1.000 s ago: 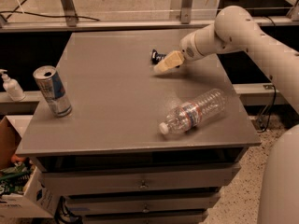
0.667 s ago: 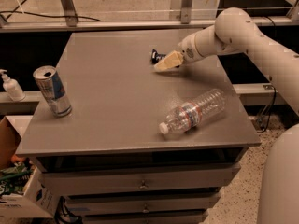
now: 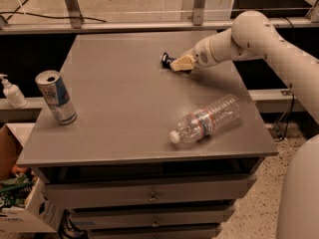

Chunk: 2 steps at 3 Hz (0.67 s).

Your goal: Move rxbar blueberry near redbull can

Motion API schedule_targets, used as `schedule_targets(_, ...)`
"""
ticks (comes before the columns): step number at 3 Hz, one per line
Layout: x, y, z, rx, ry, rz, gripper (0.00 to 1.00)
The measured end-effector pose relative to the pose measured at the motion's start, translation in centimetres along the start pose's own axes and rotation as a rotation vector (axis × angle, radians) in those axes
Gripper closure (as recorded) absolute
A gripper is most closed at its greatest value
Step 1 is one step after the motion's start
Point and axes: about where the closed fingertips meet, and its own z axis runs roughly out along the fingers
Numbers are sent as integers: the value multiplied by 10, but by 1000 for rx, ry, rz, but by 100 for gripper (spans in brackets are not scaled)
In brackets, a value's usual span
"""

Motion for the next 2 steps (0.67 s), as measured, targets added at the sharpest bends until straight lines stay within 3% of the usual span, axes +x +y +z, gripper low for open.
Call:
schedule_targets(1,-4,5,-2,-10,-9,2,88)
schedule_targets(2,-21,18,-6,-40,-38,-23,100)
